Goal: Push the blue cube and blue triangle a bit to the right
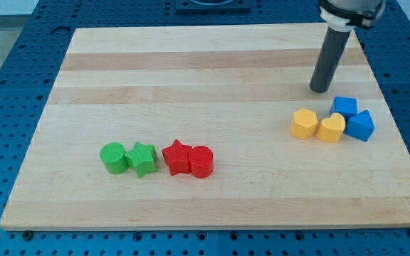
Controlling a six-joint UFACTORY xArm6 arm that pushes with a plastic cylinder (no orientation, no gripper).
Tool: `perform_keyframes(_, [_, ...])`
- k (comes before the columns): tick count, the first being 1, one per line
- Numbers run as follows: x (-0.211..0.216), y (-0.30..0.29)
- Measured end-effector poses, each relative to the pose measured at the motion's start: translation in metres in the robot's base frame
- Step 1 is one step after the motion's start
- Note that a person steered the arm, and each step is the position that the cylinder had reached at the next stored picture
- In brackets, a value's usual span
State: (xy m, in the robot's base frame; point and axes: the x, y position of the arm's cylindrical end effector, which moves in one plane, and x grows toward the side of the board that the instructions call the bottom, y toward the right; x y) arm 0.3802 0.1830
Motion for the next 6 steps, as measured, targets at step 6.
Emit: perform_keyframes(6, [0.047,0.017])
